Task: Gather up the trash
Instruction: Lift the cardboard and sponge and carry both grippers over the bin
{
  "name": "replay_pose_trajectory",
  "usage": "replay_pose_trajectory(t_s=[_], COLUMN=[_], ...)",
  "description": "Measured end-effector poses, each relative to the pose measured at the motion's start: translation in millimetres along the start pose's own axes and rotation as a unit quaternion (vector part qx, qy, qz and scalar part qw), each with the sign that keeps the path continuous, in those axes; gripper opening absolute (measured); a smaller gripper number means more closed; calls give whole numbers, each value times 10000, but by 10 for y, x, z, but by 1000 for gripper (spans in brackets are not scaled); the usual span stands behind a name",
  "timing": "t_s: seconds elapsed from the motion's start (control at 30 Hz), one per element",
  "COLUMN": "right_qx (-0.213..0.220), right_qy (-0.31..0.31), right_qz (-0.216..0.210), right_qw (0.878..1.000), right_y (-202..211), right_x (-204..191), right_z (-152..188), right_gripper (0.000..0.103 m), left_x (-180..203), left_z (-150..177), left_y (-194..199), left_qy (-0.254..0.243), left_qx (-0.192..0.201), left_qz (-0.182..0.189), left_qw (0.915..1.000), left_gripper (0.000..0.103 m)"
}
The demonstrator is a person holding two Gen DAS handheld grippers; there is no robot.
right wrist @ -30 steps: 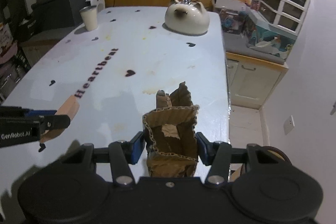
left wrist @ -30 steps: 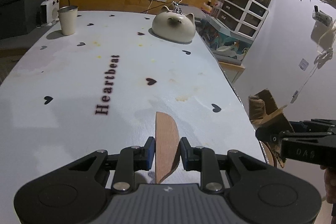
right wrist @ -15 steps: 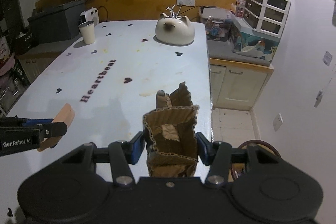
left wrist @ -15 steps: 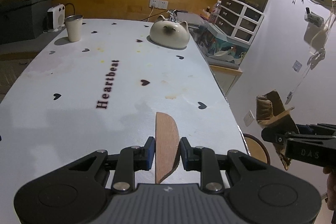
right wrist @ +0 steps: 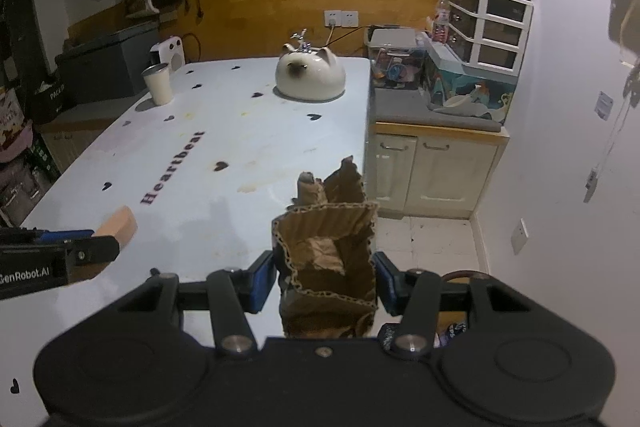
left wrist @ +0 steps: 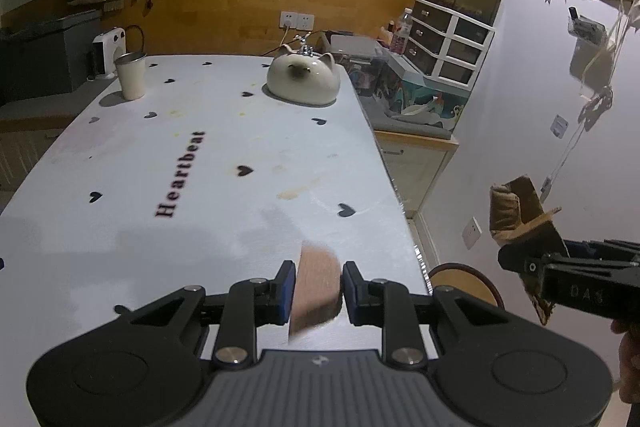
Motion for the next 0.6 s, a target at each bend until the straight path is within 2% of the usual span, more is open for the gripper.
replay_pose_trajectory(t_s=[0.17, 0.23, 0.4, 0.5, 0.6], right_qx=[31, 45, 14, -14, -27], right_qy=[-19, -33, -4, 40, 27], right_qz=[-47, -78, -147, -227, -265], right_qw=[10000, 10000, 9999, 9997, 9996], right_y=[-3, -22, -118, -181, -250], right_x=[389, 543, 918, 1091, 1224], right_z=[30, 44, 103, 121, 128], right_gripper=[53, 53, 53, 53, 53], left_x=[404, 541, 658, 593, 463], left_z=[-13, -4, 115, 264, 453], left_y=[-122, -186, -422, -543, -675], left_qy=[-88, -121, -23, 70, 382], left_qx=[26, 27, -140, -372, -649], left_qz=[6, -6, -303, -443, -607], left_qw=[10000, 9999, 9994, 9983, 9953], left_gripper=[22, 16, 14, 15, 28])
Point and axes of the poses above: each gripper's, at about its wrist camera, not at the fingertips, and y roughly against the way its jaws point, x to its right, z to its underside, the point moved 9 cm from there along -y, roughly the way its jaws point, and after that the axes turned 12 degrees about y, right-handed, at the moved point
